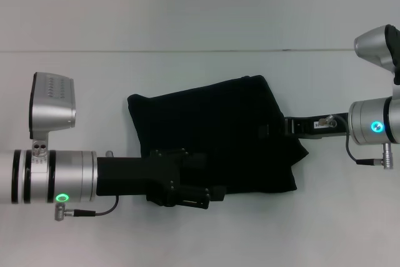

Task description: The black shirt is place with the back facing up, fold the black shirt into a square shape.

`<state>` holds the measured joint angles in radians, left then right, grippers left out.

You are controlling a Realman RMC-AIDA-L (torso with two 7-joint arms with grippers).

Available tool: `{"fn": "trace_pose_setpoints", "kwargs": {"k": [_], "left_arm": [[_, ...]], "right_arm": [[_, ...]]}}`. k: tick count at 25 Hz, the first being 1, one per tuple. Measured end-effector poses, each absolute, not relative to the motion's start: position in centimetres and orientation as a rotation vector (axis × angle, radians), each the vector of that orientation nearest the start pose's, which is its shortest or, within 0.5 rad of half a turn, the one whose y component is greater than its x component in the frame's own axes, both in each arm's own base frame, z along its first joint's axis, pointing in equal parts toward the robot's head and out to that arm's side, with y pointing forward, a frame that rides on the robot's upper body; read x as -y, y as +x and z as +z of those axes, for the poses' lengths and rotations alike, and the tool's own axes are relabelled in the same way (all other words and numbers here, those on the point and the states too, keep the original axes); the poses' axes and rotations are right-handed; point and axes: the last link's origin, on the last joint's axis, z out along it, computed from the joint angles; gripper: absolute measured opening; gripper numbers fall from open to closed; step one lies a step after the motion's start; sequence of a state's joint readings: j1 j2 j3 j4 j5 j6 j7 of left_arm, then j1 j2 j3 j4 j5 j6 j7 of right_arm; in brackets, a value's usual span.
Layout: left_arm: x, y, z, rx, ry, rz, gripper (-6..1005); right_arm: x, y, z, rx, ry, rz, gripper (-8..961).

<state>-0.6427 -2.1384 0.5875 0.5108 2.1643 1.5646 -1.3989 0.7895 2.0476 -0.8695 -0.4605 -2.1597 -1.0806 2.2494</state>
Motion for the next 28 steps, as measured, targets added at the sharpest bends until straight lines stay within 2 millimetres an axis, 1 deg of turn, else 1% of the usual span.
{"fn": "trace_pose_setpoints", "kwargs": {"k": [6, 11, 21, 28], "left_arm": [[-32.4, -23.6, -5.0, 0.751, -2.867, -0.745, 949], [-32.3, -23.6, -5.1, 0.757, -2.869, -0.748, 949], [-32.2, -23.7, -5.2, 0.764, -2.868, -0.753, 949], [-32.2, -23.7, -5.2, 0.764, -2.869, -0.752, 950]], "right_arm": [[-40.4, 23.8, -4.1, -1.563, -2.369, 0.360, 297], [-40.5, 23.3, -3.9, -1.563, -2.390, 0.364, 454], [-40.6, 23.0, -3.6, -1.553, -2.404, 0.371, 453], [-40.6, 23.2, -3.9, -1.555, -2.382, 0.372, 450]]}}
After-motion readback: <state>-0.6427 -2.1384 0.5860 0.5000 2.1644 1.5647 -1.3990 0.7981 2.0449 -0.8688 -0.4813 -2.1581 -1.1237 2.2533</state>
